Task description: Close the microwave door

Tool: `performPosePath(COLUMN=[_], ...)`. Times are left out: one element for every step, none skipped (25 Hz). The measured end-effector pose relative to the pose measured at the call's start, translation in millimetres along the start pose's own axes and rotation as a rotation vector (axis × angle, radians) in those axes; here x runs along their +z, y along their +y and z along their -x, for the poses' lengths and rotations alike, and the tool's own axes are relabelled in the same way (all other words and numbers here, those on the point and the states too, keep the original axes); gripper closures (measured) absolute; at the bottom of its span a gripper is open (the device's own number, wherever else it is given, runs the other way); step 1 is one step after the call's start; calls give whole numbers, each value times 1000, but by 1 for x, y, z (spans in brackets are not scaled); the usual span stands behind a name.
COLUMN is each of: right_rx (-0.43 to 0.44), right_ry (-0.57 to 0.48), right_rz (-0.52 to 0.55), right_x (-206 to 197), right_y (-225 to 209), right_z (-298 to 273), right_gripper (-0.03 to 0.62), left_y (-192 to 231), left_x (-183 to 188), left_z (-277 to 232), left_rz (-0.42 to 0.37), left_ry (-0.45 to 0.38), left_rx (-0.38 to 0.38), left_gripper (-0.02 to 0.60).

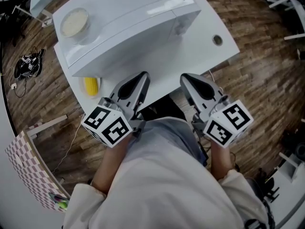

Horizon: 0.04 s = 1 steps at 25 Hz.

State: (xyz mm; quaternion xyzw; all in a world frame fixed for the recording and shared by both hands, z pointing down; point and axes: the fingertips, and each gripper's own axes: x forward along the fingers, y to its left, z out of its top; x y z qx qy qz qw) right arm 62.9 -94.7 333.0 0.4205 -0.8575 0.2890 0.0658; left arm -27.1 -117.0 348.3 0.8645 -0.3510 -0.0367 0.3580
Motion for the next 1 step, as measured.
performPosePath(right_rx=[-4], right_ry=[-1], right_rz=[-2], right_x=[-2], right_y=[2], right_z=[2], right_gripper=[574], left_y=[-1], left_x=[-2], left_z=[3], left_rz=[-5], left_ry=[3], left_rx=[1], left_gripper=[566])
